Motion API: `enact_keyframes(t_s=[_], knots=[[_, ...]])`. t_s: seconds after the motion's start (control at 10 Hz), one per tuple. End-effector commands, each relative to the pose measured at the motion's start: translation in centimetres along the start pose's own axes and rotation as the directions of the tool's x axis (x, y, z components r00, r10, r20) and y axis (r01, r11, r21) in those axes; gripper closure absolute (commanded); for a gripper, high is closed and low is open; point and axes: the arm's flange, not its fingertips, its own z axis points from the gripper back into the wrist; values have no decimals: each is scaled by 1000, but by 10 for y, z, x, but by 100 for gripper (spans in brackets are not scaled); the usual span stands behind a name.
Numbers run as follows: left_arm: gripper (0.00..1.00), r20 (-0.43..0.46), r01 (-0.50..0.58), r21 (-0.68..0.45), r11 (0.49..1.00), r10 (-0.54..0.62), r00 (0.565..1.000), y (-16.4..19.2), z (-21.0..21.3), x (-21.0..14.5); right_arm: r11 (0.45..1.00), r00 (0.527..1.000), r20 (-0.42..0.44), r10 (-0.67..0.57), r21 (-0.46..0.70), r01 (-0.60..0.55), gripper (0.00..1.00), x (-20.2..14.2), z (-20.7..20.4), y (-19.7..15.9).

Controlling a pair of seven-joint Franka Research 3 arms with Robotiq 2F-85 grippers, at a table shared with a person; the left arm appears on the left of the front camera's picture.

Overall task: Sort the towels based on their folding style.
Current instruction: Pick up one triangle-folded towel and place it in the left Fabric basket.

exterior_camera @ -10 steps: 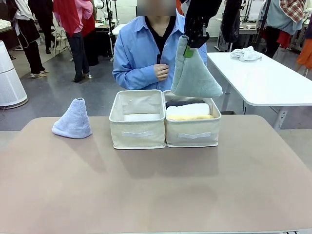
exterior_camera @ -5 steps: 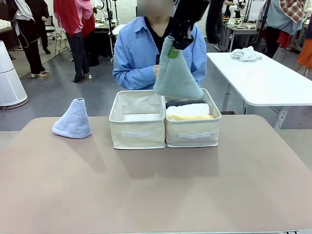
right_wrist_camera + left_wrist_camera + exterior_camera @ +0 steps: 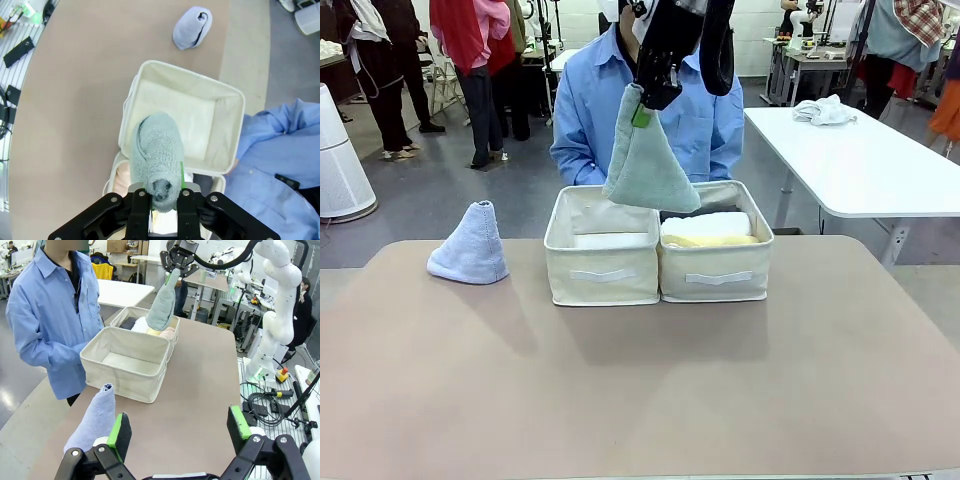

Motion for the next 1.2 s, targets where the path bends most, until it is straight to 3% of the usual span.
enact_keyframes(t_s=[0.0, 0.4, 0.7, 1.1], knots=[[0, 22, 16, 2, 1000, -16, 1000, -2, 0, 1, 1000, 1000, -2, -5, -10, 5, 82, -3, -4, 1], [0, 22, 16, 2, 1000, -16, 1000, -2, 0, 1, 1000, 1000, -2, -4, 5, 4, 82, -2, -4, 0], [0, 22, 16, 2, 1000, -16, 1000, -2, 0, 1, 1000, 996, 81, -27, 13, 26, 82, 16, -36, -34], [0, 22, 16, 2, 1000, -16, 1000, -2, 0, 1, 999, 996, 82, -22, 47, 18, 82, 37, -55, -50]])
